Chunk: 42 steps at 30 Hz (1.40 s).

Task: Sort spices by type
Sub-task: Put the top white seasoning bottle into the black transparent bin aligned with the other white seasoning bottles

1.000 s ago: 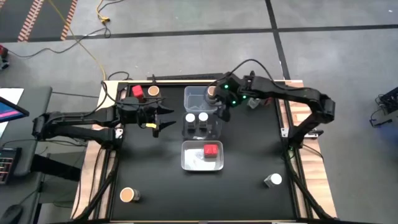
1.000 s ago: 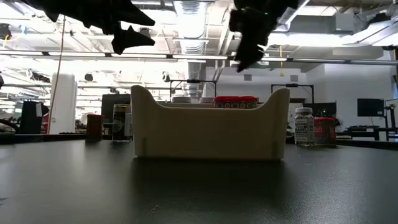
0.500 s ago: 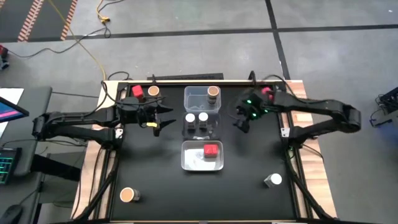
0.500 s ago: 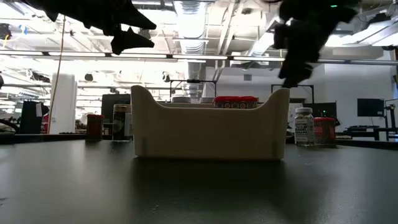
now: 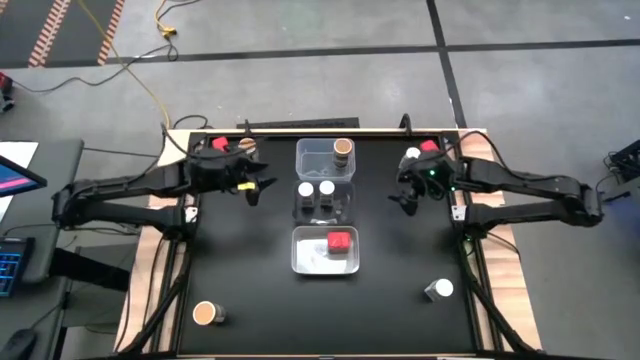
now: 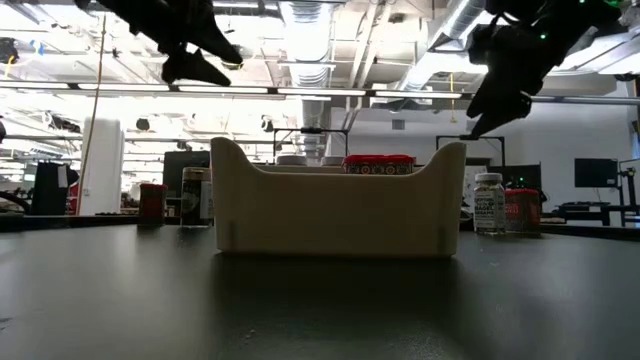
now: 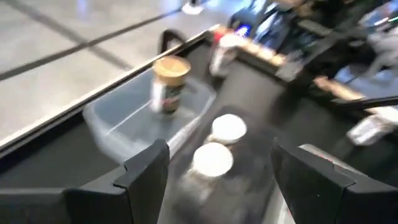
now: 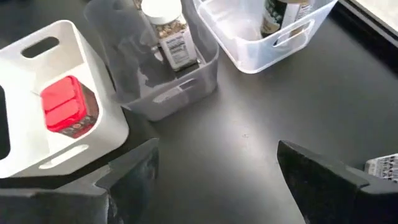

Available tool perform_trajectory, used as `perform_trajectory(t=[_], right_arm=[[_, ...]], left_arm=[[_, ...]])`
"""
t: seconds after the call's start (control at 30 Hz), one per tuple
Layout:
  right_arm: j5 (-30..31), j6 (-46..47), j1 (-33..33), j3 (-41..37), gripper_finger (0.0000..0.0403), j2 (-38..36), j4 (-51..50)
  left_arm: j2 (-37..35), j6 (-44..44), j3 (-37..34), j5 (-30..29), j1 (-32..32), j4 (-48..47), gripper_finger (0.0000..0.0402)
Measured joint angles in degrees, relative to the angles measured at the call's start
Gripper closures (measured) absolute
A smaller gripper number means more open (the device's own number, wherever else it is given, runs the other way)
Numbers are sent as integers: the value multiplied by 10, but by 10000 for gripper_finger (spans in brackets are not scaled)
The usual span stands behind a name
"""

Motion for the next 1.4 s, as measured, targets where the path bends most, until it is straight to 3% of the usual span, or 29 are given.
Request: perform_trajectory(t=[0.3, 0.43, 0.93, 1.23, 1.4], right_arm=[[0, 33, -3, 0, 51, 50, 13], [0, 42, -1, 0, 51, 69, 16], [-1, 41, -3, 0, 51, 77, 17], [2, 45, -42, 0, 51, 77, 44], [4, 48, -79, 0, 51, 77, 69]], left_arm=[[64, 28, 165, 8, 92, -210, 136], [96, 18, 216, 14, 117, -256, 136], [138, 15, 223, 9, 121, -252, 134], [138, 39, 223, 7, 121, -257, 63], [138, 19, 223, 8, 120, -256, 50]])
